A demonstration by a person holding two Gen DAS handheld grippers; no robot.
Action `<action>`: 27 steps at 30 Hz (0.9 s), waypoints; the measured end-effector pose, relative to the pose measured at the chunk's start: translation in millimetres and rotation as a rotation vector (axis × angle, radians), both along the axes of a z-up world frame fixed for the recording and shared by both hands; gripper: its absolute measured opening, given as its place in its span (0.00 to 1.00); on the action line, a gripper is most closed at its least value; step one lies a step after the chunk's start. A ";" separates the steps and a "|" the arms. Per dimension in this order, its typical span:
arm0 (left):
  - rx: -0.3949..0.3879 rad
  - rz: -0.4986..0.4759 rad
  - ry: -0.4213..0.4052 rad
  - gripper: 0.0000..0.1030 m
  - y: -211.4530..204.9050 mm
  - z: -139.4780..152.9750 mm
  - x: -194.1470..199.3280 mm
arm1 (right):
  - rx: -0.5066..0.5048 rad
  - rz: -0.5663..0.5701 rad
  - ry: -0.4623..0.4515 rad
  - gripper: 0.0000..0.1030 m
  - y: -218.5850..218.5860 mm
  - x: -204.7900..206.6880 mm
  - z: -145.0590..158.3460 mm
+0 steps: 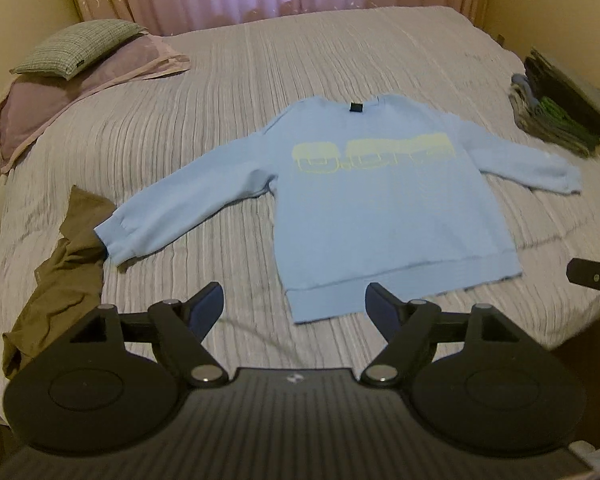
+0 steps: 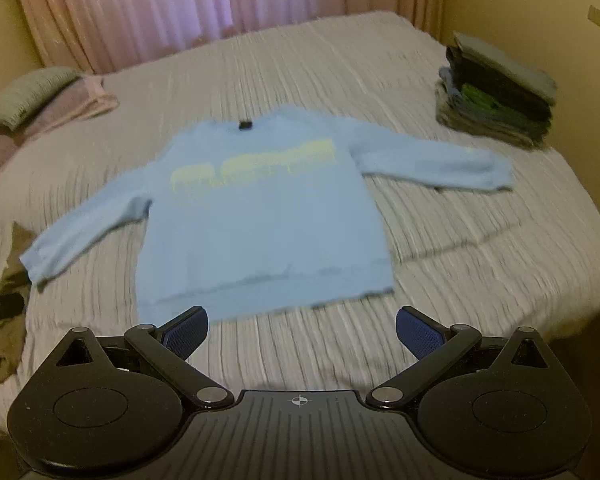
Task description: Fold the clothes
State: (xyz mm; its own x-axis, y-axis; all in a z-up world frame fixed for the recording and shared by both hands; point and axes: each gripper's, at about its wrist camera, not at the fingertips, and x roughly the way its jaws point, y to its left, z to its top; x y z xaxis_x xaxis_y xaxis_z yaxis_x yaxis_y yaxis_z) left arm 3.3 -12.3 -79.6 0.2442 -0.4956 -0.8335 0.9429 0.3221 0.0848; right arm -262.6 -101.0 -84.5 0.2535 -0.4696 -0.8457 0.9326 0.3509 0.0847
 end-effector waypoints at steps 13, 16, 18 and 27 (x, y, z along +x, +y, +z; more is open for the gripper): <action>0.008 -0.025 0.009 0.74 31.3 4.2 -13.1 | 0.037 0.018 0.024 1.00 24.5 7.1 -1.7; 0.009 -0.032 0.009 0.75 32.8 4.7 -15.7 | 0.038 0.021 0.024 1.00 27.3 6.4 -1.1; 0.009 -0.037 0.008 0.76 33.9 5.0 -16.8 | 0.036 0.022 0.025 1.00 28.1 6.7 -0.1; 0.007 -0.061 0.000 0.78 35.3 5.0 -16.4 | 0.031 0.022 0.035 1.00 31.8 12.2 1.8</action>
State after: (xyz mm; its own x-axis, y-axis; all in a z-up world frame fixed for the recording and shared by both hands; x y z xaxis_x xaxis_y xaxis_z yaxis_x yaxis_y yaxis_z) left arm -13.1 22.9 -74.6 0.2137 -0.5039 -0.8369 0.9608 0.2633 0.0869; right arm -250.4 -69.2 -82.8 0.2338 -0.4378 -0.8682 0.9271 0.3693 0.0635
